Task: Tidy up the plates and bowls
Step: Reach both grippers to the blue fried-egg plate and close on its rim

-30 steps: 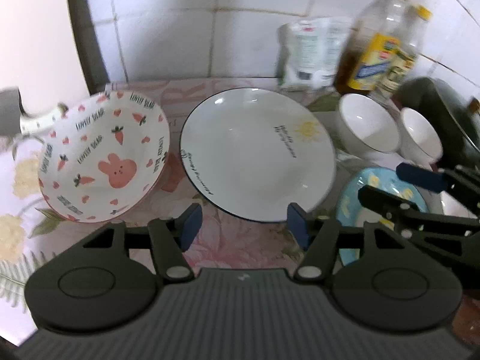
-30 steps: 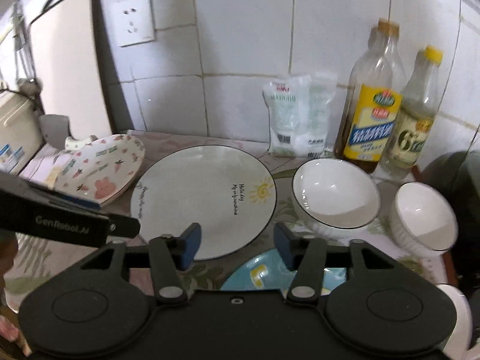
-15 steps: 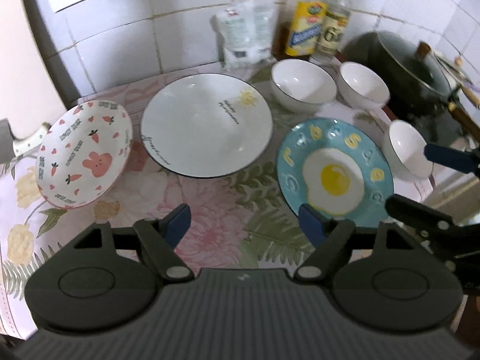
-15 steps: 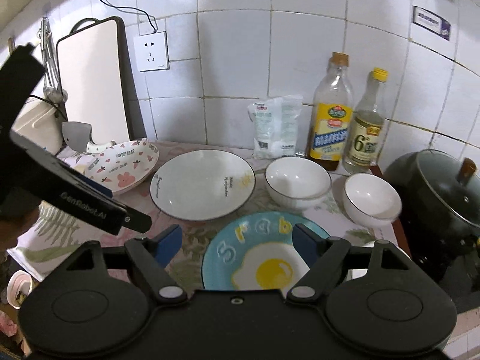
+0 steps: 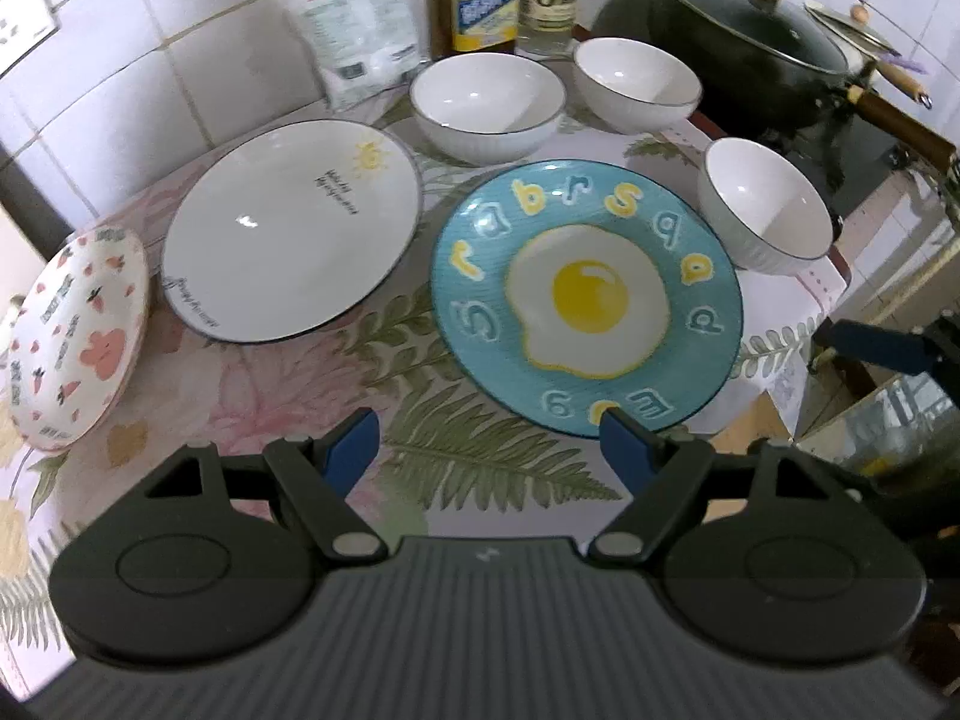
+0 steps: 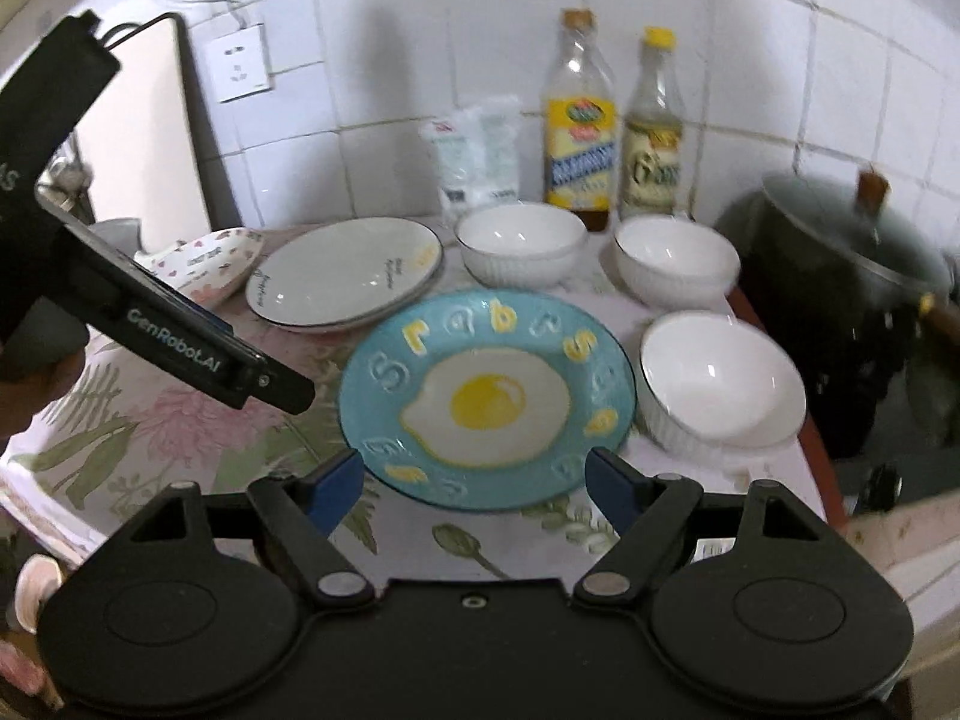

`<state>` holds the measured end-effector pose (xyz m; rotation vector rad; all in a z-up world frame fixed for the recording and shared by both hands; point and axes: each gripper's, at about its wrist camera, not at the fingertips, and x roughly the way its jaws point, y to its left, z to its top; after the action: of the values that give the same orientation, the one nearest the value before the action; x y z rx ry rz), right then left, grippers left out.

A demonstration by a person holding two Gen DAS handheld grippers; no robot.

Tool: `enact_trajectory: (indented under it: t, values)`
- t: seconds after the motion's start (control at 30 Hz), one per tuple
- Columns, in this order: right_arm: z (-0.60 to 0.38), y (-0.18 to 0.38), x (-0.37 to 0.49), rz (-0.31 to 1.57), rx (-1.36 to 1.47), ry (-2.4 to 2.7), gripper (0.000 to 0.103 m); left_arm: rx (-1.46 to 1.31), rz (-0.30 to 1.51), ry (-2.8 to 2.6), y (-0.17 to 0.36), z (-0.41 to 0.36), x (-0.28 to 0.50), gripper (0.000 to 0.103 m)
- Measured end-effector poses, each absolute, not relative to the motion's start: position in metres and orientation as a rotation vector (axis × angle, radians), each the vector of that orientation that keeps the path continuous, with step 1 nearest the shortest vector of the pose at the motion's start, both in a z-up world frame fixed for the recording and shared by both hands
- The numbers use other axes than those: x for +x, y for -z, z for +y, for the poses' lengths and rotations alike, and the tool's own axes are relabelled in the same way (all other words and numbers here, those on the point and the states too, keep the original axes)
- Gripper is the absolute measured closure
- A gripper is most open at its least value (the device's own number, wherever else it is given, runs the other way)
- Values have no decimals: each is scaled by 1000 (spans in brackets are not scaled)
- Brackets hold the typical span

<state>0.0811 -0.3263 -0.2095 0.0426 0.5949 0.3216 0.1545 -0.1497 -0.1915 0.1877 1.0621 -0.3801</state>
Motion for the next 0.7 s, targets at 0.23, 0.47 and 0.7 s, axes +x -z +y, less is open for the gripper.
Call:
enact_trajectory:
  t: [0.23,0.47,0.7]
  values:
    - [-342,245,101,596,167,-264,19,133,993,355,214,-158,165,23]
    - [-347,269,128,640,331,-248,19,99,963,308,252,-153,184,23]
    - [-341,278,147,615,378,-225,29,29,965,315,273,-146,198,29]
